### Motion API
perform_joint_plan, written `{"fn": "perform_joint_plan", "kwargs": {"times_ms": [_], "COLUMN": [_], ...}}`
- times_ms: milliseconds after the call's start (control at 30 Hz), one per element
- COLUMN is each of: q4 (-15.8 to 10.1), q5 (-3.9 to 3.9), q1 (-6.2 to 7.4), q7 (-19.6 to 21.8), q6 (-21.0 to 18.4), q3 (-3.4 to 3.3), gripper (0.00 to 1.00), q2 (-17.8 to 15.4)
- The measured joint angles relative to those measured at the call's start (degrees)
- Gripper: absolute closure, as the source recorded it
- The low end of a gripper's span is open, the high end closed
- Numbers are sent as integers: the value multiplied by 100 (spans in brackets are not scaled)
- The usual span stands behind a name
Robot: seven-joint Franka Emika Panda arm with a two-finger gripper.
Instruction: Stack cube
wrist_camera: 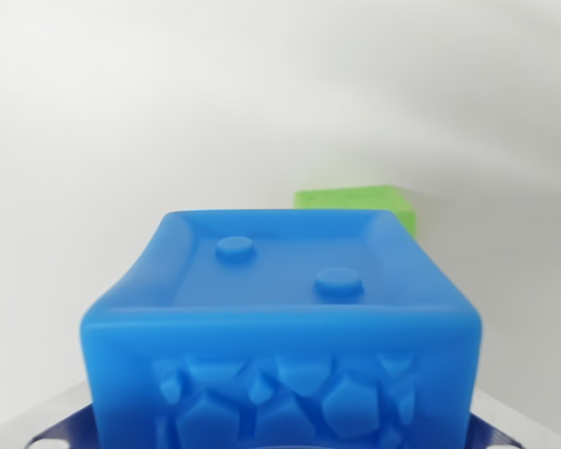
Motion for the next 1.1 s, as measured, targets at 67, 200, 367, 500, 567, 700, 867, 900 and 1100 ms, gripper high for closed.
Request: {"fn": "perform_joint_plan", "kwargs": {"times_ms": [67,200,367,500,567,700,867,900,1100], "q4": [8,34,70,97,115,153,163,161,144], "q5": [0,1,2,3,3,4,5,5,8], "q1": [-25,-93,-169,-229,-263,-330,-379,-379,-379], "q7": [-65,-233,-425,-569,-656,-827,-920,-923,-929], "q6": [-11,-48,-93,-126,-145,-178,-168,-140,85], "q3": [-2,-8,-14,-18,-21,-25,-29,-28,-26], "gripper": [100,100,100,100,100,100,100,100,100], "q2": [-2,-10,-22,-26,-26,-27,-2,28,273]}}
